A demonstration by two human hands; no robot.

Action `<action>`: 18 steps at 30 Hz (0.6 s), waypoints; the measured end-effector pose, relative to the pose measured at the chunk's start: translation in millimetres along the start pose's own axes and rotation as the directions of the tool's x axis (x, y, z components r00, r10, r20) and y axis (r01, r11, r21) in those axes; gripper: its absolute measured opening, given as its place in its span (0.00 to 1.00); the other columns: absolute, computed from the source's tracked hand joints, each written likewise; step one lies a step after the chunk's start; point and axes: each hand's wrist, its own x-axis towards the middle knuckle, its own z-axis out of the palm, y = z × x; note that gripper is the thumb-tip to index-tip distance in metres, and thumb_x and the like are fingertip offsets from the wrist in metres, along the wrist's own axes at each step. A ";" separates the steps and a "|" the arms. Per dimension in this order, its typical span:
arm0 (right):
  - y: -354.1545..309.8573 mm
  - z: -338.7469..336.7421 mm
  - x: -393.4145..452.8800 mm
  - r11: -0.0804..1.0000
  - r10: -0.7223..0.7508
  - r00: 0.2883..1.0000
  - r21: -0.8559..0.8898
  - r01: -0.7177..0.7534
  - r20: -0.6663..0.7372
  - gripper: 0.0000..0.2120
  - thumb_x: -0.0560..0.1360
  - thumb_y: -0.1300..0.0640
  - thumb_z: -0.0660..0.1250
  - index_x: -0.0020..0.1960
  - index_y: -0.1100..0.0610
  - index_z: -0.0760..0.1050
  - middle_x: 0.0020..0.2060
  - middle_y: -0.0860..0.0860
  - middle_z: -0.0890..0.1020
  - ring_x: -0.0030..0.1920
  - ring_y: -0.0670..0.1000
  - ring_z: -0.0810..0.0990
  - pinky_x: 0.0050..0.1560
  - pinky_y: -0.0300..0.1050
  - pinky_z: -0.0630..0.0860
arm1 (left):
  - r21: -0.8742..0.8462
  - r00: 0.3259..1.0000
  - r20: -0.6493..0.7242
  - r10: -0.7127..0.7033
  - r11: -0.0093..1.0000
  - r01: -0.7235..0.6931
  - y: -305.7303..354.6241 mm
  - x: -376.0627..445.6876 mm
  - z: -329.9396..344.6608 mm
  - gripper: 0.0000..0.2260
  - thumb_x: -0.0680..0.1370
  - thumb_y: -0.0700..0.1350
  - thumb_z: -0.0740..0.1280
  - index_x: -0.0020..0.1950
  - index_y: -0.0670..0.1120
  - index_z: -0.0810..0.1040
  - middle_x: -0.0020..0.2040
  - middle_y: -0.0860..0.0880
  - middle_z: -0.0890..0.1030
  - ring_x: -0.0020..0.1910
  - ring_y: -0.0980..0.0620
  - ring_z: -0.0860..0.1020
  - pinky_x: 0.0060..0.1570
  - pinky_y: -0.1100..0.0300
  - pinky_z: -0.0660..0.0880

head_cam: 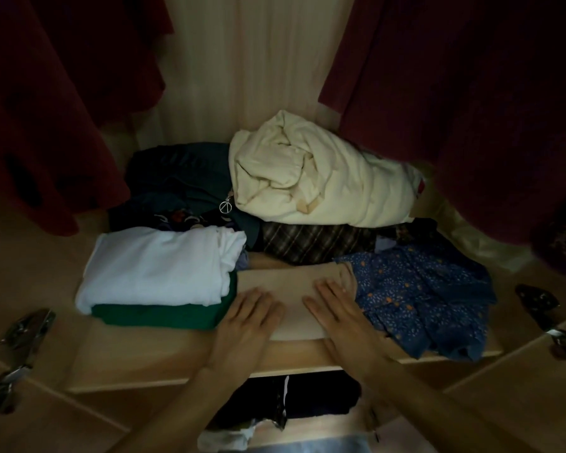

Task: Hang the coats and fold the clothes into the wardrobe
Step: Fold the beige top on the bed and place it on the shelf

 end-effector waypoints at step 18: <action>7.5 -6.3 50.1 0.972 0.199 0.973 0.100 -0.212 0.120 0.42 0.78 0.30 0.41 0.79 0.58 0.60 0.79 0.58 0.58 0.80 0.57 0.50 0.80 0.55 0.46 | -0.168 0.913 0.362 -0.189 0.950 0.263 -2.7 44.9 -0.4 0.28 0.78 0.59 0.56 0.69 0.43 0.76 0.70 0.42 0.76 0.70 0.43 0.73 0.71 0.51 0.65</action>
